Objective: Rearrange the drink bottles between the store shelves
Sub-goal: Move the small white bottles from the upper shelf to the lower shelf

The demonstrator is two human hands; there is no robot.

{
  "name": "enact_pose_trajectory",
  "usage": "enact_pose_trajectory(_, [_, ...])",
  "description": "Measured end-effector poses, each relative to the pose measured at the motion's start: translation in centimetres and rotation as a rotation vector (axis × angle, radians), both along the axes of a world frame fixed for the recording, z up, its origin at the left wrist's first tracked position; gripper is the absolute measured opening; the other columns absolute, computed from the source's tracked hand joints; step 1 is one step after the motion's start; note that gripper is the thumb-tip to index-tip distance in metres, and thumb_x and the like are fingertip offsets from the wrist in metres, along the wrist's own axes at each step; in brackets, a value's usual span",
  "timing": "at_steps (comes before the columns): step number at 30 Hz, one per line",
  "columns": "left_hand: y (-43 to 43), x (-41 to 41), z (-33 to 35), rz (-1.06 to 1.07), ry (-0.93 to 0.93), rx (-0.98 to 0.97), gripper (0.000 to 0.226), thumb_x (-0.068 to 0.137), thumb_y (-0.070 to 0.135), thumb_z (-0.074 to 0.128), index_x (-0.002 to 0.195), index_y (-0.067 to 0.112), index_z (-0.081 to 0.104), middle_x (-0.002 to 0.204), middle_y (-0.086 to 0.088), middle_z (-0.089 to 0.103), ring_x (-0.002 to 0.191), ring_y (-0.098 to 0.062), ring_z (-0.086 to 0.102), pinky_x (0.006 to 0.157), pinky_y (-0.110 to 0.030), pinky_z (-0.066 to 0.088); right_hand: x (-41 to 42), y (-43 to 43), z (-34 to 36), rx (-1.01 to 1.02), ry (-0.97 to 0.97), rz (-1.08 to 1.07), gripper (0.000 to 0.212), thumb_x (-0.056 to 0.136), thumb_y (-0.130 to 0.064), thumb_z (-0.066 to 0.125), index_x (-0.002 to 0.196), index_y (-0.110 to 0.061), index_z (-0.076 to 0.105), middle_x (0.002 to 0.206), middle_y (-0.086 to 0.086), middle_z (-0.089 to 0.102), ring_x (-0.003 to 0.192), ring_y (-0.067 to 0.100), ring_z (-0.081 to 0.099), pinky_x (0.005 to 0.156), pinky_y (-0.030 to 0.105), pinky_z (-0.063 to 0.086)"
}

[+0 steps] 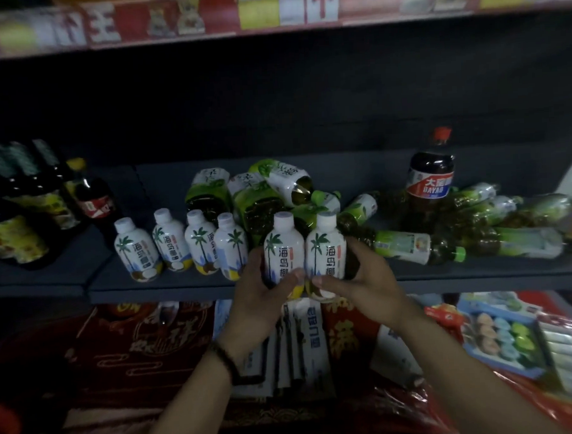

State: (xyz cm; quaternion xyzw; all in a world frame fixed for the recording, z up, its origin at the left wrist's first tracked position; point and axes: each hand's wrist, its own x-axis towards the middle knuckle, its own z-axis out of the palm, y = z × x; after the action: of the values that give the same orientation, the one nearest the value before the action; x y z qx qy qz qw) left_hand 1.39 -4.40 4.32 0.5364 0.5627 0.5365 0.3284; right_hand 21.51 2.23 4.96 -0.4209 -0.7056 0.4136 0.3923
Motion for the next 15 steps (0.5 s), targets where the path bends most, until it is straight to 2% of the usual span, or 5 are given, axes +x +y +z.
enact_pose_trajectory(3, [-3.6, 0.7, 4.1, -0.014, 0.022, 0.045, 0.040, 0.098, 0.027, 0.074, 0.120, 0.051, 0.051, 0.105, 0.053, 0.064, 0.102, 0.027, 0.061, 0.081, 0.000, 0.048, 1.3, -3.8, 3.9, 0.046, 0.069, -0.001, 0.050, 0.080, -0.024, 0.092, 0.124, -0.026, 0.069, 0.110, -0.016, 0.079, 0.101, 0.004, 0.076, 0.084, 0.022, 0.060])
enact_pose_trajectory(5, [-5.9, 0.8, 6.9, -0.030, 0.010, 0.089, 0.034, 0.092, 0.037, 0.076, 0.119, 0.045, 0.057, 0.104, 0.044, 0.070, 0.100, 0.015, 0.068, 0.078, -0.007, 0.053, 2.0, -6.0, 6.8, 0.046, 0.128, 0.015, 0.045, 0.080, -0.021, 0.090, 0.121, -0.020, 0.071, 0.105, -0.007, 0.082, 0.095, 0.013, 0.079, 0.079, 0.025, 0.061])
enact_pose_trajectory(7, [-7.8, 1.2, 10.4, -0.036, 0.004, 0.125, 0.041, 0.085, 0.044, 0.076, 0.123, 0.038, 0.062, 0.107, 0.028, 0.077, 0.099, 0.003, 0.073, 0.076, -0.013, 0.056, 2.6, -8.1, 10.0, 0.075, 0.161, 0.037, 0.050, 0.078, -0.023, 0.088, 0.125, -0.017, 0.070, 0.108, -0.001, 0.082, 0.098, 0.019, 0.079, 0.081, 0.032, 0.063])
enact_pose_trajectory(11, [-10.0, 1.9, 17.6, -0.045, 0.003, 0.204, 0.042, 0.081, 0.041, 0.076, 0.120, 0.029, 0.068, 0.100, 0.019, 0.080, 0.087, 0.000, 0.076, 0.069, -0.017, 0.058, 3.7, -11.0, 17.7, 0.198, 0.168, 0.011, 0.051, 0.077, -0.025, 0.090, 0.125, -0.023, 0.071, 0.110, -0.004, 0.081, 0.101, 0.017, 0.078, 0.087, 0.040, 0.064])
enact_pose_trajectory(15, [-10.4, 2.1, 24.3, -0.011, 0.008, 0.264, 0.039, 0.083, 0.039, 0.080, 0.119, 0.028, 0.070, 0.106, 0.014, 0.081, 0.097, -0.006, 0.078, 0.075, -0.026, 0.064, 5.0, -11.8, 24.5, 0.274, 0.148, -0.063, 0.047, 0.077, -0.024, 0.093, 0.119, -0.025, 0.072, 0.105, -0.004, 0.082, 0.095, 0.018, 0.079, 0.083, 0.046, 0.066])
